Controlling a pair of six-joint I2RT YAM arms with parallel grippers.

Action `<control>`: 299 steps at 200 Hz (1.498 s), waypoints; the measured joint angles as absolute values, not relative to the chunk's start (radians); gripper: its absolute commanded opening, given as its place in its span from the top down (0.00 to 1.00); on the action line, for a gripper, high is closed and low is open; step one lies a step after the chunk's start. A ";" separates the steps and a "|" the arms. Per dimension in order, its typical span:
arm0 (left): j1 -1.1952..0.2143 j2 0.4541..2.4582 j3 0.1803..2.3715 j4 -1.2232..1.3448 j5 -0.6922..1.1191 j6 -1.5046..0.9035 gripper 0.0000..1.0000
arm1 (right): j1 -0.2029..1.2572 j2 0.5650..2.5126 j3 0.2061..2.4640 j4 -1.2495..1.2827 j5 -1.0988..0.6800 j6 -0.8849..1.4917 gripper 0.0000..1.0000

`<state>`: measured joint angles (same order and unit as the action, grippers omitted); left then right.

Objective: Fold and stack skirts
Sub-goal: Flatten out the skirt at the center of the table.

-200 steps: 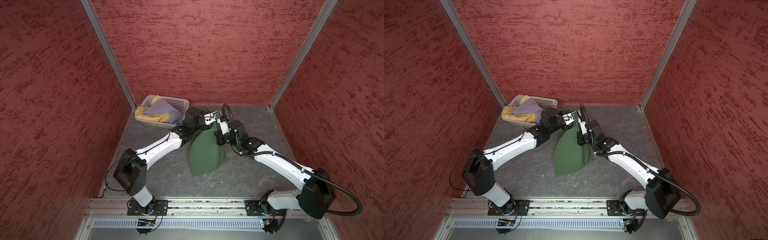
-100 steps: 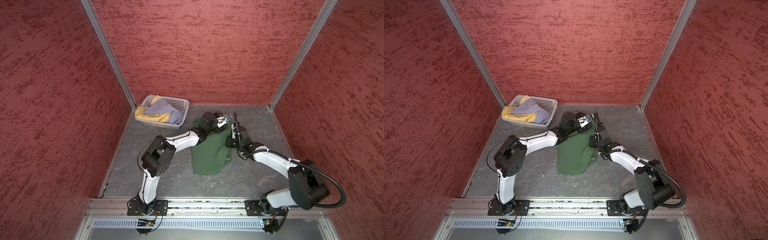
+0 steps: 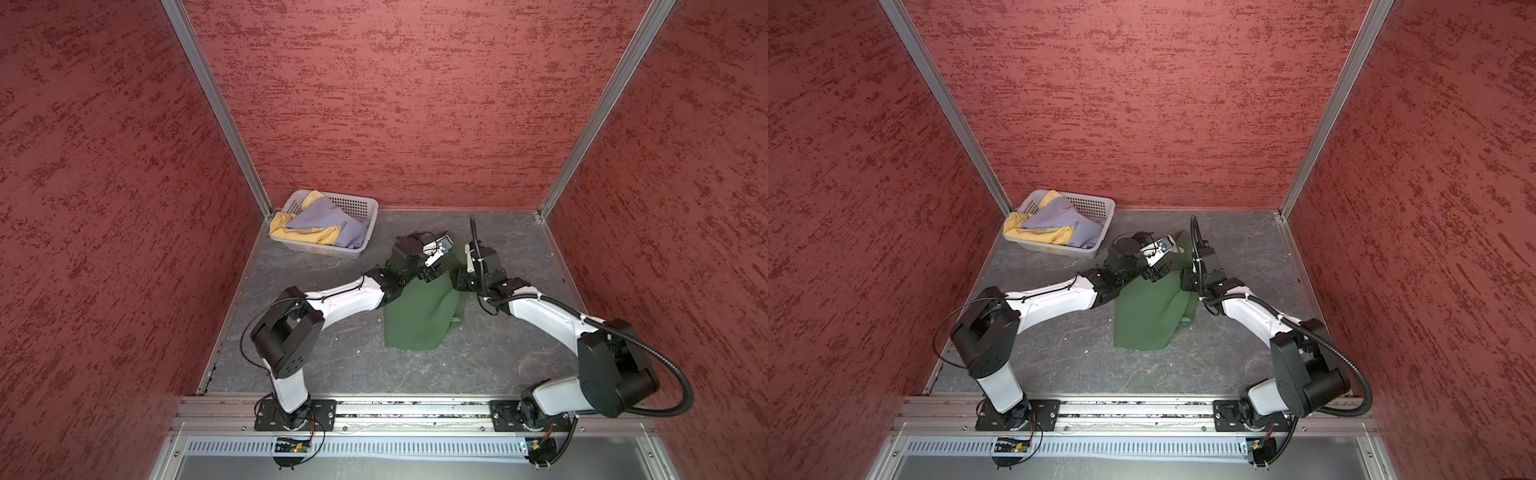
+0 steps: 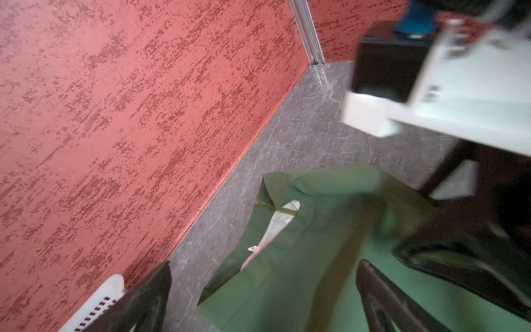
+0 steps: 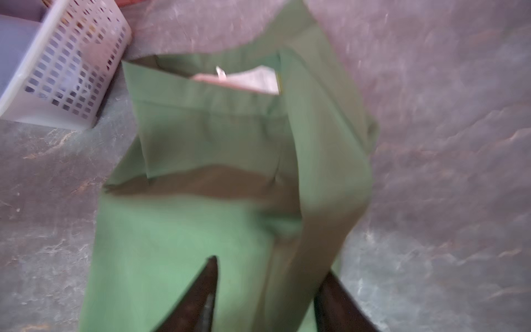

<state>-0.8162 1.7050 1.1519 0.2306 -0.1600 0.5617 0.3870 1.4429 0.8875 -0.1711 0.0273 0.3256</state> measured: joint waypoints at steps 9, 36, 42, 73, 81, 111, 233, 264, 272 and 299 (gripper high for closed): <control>-0.842 1.660 1.122 0.203 -0.172 0.543 0.01 | 0.386 1.441 0.924 -0.178 0.042 0.286 0.35; -0.914 1.562 1.040 0.124 -0.194 0.453 0.01 | 0.380 1.456 1.040 -0.198 0.081 0.143 0.33; -0.926 1.548 1.022 0.106 -0.197 0.430 0.01 | 0.378 1.472 1.074 -0.200 0.088 0.114 0.33; -0.984 1.517 0.946 0.015 -0.245 0.318 0.01 | 0.361 1.617 1.239 -0.215 0.104 -0.039 0.31; -0.997 1.518 0.937 -0.011 -0.257 0.292 0.01 | 0.356 1.662 1.272 -0.222 0.105 -0.076 0.31; -1.041 1.523 0.920 -0.071 -0.298 0.214 0.00 | 0.339 1.822 1.388 -0.273 0.111 -0.173 0.31; -1.123 1.744 0.977 -0.105 -0.313 0.176 0.03 | 0.273 2.074 1.527 -0.329 0.106 -0.182 0.46; -1.142 1.782 1.001 -0.105 -0.291 0.192 0.02 | 0.260 2.074 1.527 -0.320 0.101 -0.158 0.62; -1.145 1.791 1.007 -0.105 -0.287 0.193 0.02 | 0.257 2.074 1.527 -0.318 0.098 -0.150 0.67; -1.148 1.828 1.029 -0.105 -0.280 0.189 0.18 | 0.246 2.074 1.527 -0.314 0.089 -0.131 0.87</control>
